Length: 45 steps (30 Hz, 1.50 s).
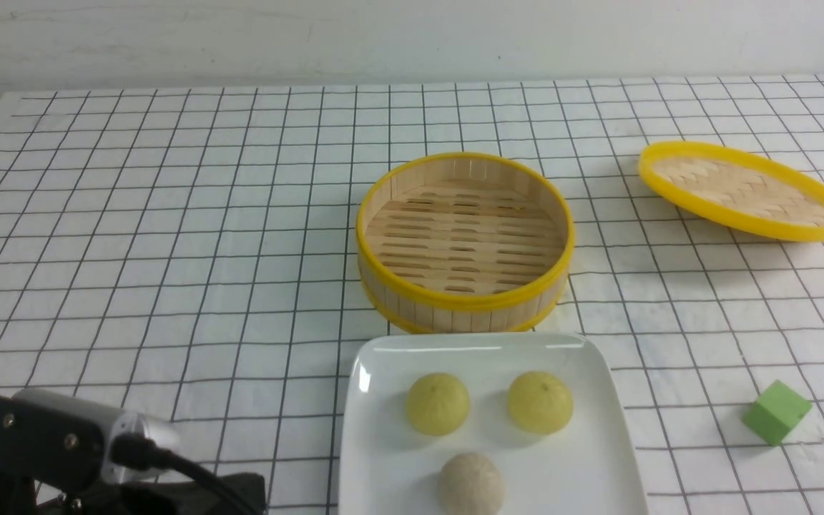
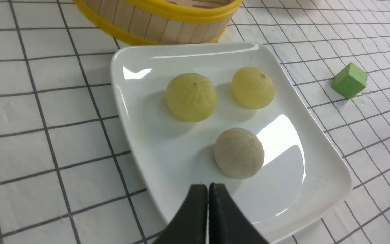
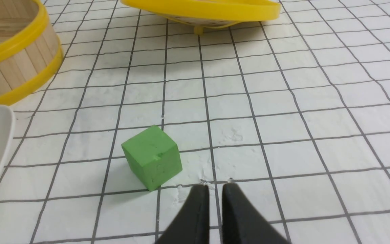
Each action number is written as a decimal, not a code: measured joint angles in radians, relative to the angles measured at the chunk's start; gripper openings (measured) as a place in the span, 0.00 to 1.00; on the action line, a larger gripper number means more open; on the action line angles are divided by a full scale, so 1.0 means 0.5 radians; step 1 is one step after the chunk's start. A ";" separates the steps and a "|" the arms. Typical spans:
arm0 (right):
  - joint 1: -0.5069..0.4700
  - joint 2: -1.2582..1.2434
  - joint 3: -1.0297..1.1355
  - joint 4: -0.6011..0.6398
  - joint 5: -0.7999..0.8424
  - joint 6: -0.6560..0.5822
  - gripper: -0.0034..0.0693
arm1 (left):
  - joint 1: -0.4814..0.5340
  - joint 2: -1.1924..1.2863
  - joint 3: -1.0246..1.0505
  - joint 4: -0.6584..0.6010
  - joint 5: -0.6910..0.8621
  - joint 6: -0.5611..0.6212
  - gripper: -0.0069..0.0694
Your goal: Put the steamed buns into the plate on the white-black tablecloth.
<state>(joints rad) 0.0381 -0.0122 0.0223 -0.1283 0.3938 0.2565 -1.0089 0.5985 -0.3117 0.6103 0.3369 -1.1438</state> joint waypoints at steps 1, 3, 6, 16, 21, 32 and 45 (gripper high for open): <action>0.000 0.000 0.000 0.000 0.000 0.000 0.16 | 0.000 0.000 0.000 0.005 -0.002 0.000 0.13; 0.000 0.000 0.000 0.000 0.000 0.000 0.17 | 0.000 0.000 0.000 0.028 -0.016 -0.002 0.13; 0.000 0.000 0.000 0.000 0.000 0.000 0.17 | 0.000 0.000 0.000 0.052 -0.045 0.001 0.14; 0.000 0.000 0.000 0.000 0.000 0.000 0.19 | 0.421 -0.504 0.043 -0.902 -0.181 1.436 0.15; 0.000 0.000 0.000 0.000 0.000 0.000 0.20 | 1.006 -0.678 0.194 -1.259 -0.237 2.125 0.16; 0.000 0.000 0.000 0.000 0.000 0.000 0.22 | 1.829 -1.174 0.547 -0.915 -0.027 2.039 0.17; 0.000 0.000 0.000 0.000 0.000 0.014 0.25 | 1.987 -1.221 0.665 -0.903 0.098 2.029 0.19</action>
<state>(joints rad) 0.0381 -0.0122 0.0223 -0.1283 0.3938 0.2636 -0.0154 -0.0122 0.0208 0.1590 0.3859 -0.1291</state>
